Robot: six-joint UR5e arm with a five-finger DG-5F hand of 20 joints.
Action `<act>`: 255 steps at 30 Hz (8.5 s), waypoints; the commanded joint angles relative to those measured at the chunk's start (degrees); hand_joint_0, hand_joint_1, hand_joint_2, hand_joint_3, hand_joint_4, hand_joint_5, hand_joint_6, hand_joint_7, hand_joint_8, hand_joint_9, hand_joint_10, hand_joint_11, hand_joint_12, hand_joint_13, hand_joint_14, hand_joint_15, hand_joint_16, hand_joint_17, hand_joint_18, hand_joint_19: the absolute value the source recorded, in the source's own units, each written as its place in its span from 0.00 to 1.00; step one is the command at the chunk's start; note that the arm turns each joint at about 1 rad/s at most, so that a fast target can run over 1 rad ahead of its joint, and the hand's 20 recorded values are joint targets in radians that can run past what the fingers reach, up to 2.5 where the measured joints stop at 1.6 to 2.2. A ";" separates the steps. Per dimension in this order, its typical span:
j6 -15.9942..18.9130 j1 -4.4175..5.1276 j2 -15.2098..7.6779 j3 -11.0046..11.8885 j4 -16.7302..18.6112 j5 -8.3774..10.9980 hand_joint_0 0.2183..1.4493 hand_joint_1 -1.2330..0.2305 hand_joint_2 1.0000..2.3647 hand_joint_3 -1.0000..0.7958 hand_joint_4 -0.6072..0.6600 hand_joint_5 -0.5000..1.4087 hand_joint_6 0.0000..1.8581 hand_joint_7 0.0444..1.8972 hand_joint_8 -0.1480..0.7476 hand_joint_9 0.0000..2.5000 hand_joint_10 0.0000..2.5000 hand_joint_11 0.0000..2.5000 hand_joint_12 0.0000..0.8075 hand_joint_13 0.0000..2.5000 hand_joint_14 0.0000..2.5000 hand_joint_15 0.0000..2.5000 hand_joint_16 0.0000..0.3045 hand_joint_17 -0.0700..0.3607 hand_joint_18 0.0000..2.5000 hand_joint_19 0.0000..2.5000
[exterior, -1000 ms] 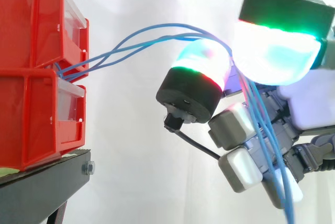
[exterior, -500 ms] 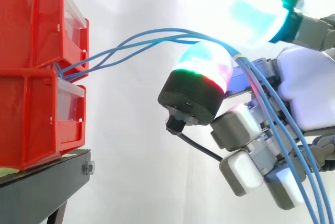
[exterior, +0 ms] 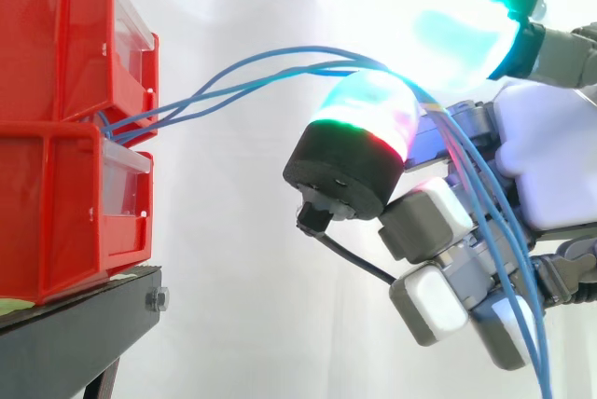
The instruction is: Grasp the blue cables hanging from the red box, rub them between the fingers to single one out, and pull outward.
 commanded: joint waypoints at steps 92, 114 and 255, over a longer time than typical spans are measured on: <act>-0.01 -0.03 0.04 0.46 -0.70 0.00 0.49 0.26 0.01 0.39 0.52 0.14 0.49 0.53 0.54 0.32 0.00 0.32 0.50 0.34 0.01 0.20 0.18 0.44 0.39 0.22; -0.01 -0.03 -0.05 0.54 -0.70 0.00 0.25 0.31 0.00 0.28 0.68 0.15 0.40 0.48 0.58 0.27 0.01 0.30 0.55 0.32 0.01 0.21 0.20 0.47 0.39 0.21; -0.45 -0.12 2.15 0.54 -5.71 -0.17 0.21 0.23 0.00 0.28 0.61 0.17 0.47 0.50 0.56 0.32 0.01 0.33 0.56 0.28 0.01 0.18 0.21 0.49 0.39 0.19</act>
